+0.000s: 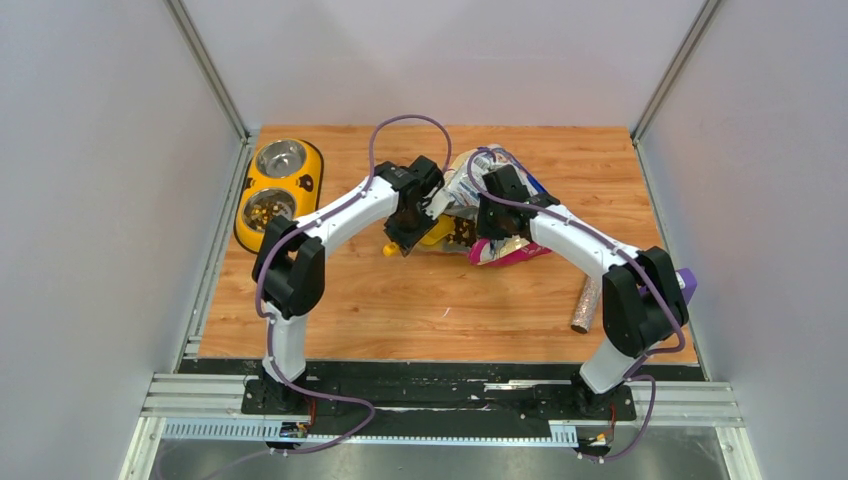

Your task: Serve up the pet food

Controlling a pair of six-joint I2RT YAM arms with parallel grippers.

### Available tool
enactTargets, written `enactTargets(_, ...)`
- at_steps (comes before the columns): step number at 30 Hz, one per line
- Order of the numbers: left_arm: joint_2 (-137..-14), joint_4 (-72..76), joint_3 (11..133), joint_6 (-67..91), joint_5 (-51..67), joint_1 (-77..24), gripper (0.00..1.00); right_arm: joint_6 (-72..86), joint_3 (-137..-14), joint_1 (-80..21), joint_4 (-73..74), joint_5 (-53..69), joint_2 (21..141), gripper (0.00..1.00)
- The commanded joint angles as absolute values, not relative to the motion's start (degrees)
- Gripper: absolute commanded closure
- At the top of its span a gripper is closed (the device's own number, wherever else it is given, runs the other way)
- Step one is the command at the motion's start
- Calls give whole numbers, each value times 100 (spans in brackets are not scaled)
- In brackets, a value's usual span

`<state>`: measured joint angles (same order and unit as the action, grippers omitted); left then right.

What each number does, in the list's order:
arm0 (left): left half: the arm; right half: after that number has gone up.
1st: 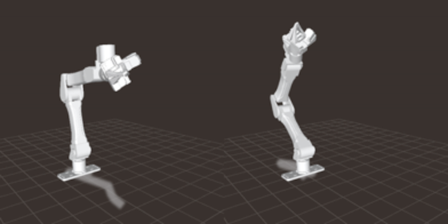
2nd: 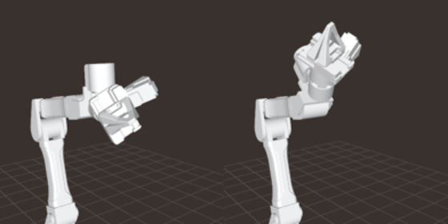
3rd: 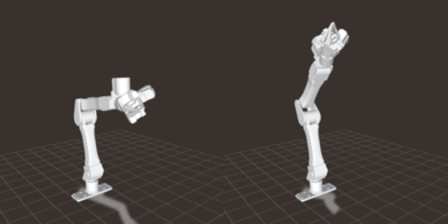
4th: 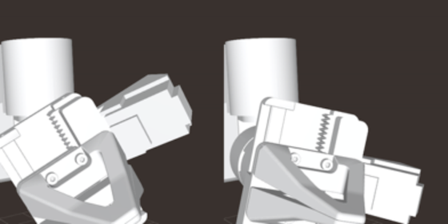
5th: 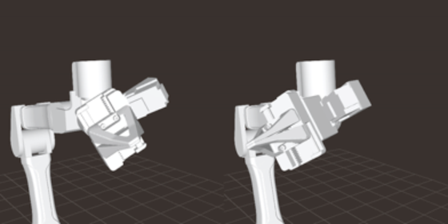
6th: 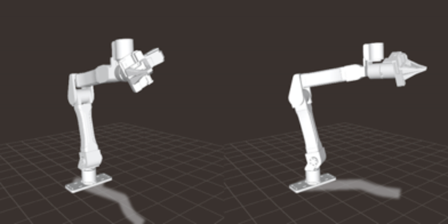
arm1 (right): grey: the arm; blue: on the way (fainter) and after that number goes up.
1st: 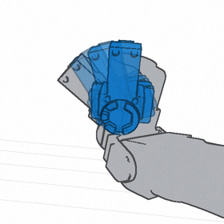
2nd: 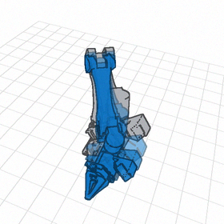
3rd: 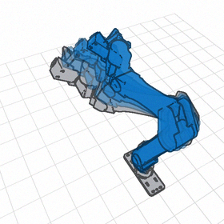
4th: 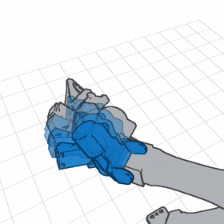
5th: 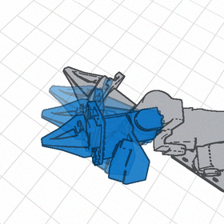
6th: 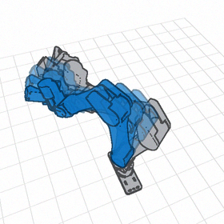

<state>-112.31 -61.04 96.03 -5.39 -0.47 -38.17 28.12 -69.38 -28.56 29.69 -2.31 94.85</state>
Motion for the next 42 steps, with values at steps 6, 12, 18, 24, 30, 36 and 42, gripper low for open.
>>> enactTargets(6, -12000, -6577, 10538, -286, 25, -3839, 100, 2863, -6766, -2788, 3341, -291, 9738, 100)
enactTargets(12, -12040, -5975, 10441, -273, 290, -3840, 100, 2830, -6676, -2748, 3249, -282, 9890, 100)
enactTargets(18, -11728, -4726, 9870, -42, 154, -3889, 100, 2839, -6700, -2677, 3214, -177, 9965, 100)
enactTargets(24, -11156, -3407, 8898, 271, 181, -3894, 100, 2830, -6800, -2604, 3217, -117, 9993, 100)
enactTargets(30, -10793, -3618, 8541, 283, 166, -3894, 100, 2849, -6925, -2528, 3297, -127, 9980, 100)
enactTargets(36, -10453, -4574, 8462, -260, 96, -3894, 100, 2831, -7109, -2498, 3430, -231, 9989, 100)
enactTargets(42, -10132, -4991, 8359, -554, 171, -3894, 100, 2791, -7257, -2463, 3491, -292, 10002, 100)
